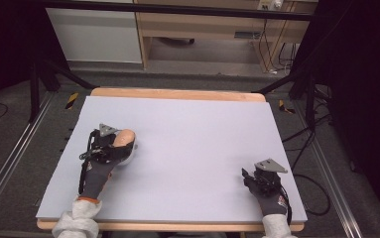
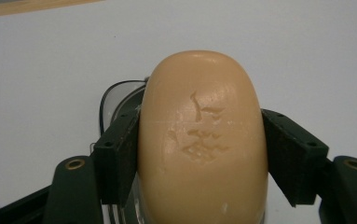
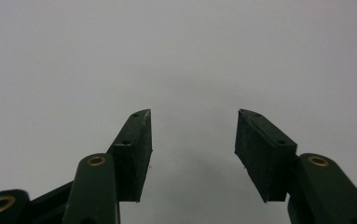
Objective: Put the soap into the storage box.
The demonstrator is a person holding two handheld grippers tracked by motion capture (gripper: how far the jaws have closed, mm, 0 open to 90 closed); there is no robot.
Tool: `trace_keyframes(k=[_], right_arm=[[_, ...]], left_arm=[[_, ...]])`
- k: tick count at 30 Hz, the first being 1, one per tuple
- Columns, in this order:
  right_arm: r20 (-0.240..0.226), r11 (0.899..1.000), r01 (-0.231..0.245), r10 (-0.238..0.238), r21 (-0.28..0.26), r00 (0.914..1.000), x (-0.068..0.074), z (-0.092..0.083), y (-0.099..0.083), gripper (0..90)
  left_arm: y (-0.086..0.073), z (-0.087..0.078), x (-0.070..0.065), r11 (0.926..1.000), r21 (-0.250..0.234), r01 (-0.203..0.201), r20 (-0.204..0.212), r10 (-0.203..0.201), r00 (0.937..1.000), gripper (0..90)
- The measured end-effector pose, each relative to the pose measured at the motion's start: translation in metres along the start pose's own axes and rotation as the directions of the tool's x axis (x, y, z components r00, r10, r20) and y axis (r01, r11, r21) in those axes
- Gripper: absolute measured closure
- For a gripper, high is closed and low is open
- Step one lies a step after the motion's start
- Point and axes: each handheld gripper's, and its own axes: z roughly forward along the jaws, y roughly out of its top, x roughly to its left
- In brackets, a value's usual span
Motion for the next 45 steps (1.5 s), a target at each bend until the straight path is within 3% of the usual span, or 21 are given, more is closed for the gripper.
trace_keyframes(k=[16,37,45], right_arm=[[0.001,1.000,0.002,-0.002,0.003,1.0000,0.0003,0.0006,-0.0001,45.8],[0.000,1.000,0.001,-0.001,0.003,1.0000,0.0007,0.0006,-0.0001,45.7],[0.000,1.000,0.003,-0.003,0.002,1.0000,0.0008,0.0006,-0.0001,45.5]], left_arm=[[-0.0057,0.0046,0.0037,0.9999,0.013,0.008,-0.020,-0.008,0.9998,31.7],[-0.0065,0.0068,0.0039,0.9995,0.024,0.020,-0.007,-0.020,0.9998,30.9],[-0.0055,0.0011,0.0028,0.9998,-0.004,0.018,-0.008,-0.018,0.9998,30.8]])
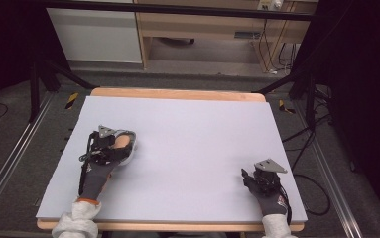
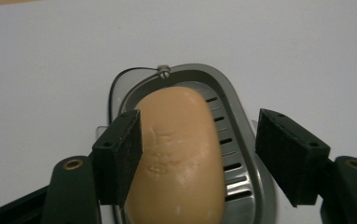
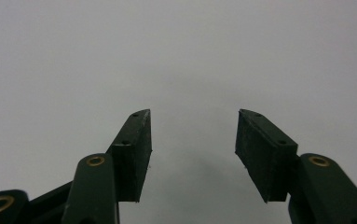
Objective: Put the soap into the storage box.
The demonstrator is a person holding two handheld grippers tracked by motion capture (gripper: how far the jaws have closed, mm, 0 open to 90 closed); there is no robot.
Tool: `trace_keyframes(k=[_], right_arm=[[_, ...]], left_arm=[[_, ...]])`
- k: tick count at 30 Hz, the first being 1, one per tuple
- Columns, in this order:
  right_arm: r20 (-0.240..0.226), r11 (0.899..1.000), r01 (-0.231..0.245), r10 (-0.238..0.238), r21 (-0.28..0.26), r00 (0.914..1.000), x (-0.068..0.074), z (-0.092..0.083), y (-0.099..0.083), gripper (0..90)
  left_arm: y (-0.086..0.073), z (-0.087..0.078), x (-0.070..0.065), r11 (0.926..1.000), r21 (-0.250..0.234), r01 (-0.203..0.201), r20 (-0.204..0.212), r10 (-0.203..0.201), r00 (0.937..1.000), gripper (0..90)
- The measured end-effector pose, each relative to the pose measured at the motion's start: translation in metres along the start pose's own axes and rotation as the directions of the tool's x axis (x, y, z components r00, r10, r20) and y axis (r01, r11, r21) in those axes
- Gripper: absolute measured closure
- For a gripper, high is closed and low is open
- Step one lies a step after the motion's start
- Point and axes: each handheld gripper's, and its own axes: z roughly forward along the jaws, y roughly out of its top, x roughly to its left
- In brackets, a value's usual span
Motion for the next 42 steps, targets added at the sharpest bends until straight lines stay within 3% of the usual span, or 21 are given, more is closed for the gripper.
trace_keyframes(k=[12,17,28,33,38,42], right_arm=[[0.005,1.000,-0.004,0.004,-0.001,1.0000,-0.001,0.000,-0.001,45.0],[0.010,1.000,-0.010,0.010,-0.002,0.9999,-0.001,0.000,-0.001,44.0],[0.006,1.000,-0.013,0.013,0.007,0.9999,-0.002,0.000,-0.004,42.1],[0.008,1.000,-0.009,0.009,0.012,0.9999,-0.002,0.000,-0.006,40.1],[0.014,1.000,-0.007,0.007,0.021,0.9999,-0.004,0.001,-0.007,39.6],[0.014,1.000,-0.003,0.003,0.018,0.9999,-0.005,0.001,-0.007,39.2]], left_arm=[[-0.006,-0.029,-0.003,0.9966,-0.080,-0.015,0.060,0.020,0.9980,28.8],[-0.014,-0.038,0.000,0.9969,-0.078,-0.013,0.087,0.020,0.9960,27.5],[-0.042,-0.054,0.016,0.9969,-0.078,-0.013,0.059,0.017,0.9981,25.1],[-0.055,-0.062,0.023,0.9961,-0.087,-0.019,0.024,0.021,0.9995,24.1],[-0.072,-0.057,0.032,0.9986,-0.052,-0.009,-0.010,0.009,0.9999,23.4],[-0.076,-0.054,0.036,0.9995,-0.030,-0.006,-0.023,0.005,0.9997,23.3]])
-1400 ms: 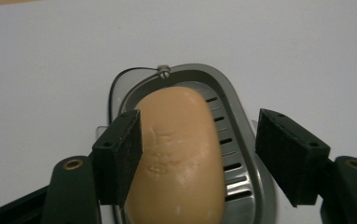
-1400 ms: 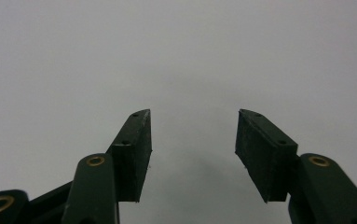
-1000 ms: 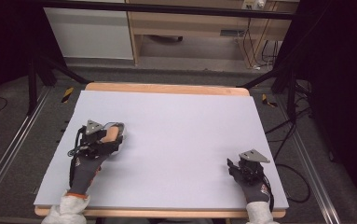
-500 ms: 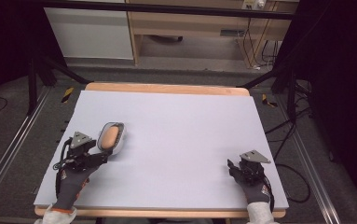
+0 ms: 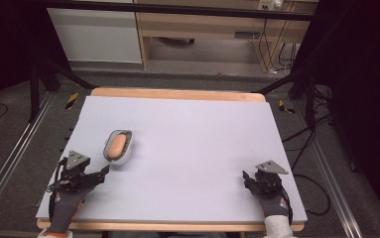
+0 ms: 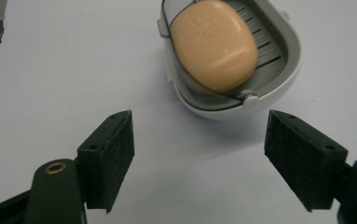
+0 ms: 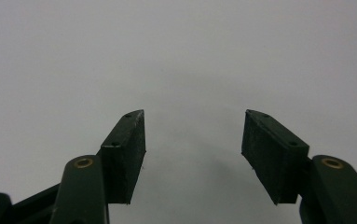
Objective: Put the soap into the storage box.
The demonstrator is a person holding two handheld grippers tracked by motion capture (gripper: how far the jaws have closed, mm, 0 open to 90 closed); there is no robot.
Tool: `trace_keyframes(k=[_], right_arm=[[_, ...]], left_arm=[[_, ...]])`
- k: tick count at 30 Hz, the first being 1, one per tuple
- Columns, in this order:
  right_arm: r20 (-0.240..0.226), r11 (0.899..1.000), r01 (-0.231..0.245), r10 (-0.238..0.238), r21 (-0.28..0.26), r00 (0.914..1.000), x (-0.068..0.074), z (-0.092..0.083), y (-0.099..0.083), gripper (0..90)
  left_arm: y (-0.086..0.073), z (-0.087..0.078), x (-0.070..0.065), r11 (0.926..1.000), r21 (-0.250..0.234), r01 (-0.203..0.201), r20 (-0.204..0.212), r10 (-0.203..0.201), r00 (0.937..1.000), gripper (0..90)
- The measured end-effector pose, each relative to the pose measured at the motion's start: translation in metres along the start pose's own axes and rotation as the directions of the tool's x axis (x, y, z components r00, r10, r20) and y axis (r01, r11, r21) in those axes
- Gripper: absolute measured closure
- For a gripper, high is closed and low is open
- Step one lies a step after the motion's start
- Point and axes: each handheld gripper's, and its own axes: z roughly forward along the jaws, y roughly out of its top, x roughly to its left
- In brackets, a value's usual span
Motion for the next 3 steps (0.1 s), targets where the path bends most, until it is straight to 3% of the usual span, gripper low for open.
trace_keyframes(k=[3], right_arm=[[0.001,1.000,-0.008,0.008,0.005,1.0000,-0.0017,0.0002,-0.0004,38.5]], left_arm=[[-0.0027,0.0030,0.0016,0.9999,0.010,-0.007,-0.010,0.008,0.9999,23.2]])
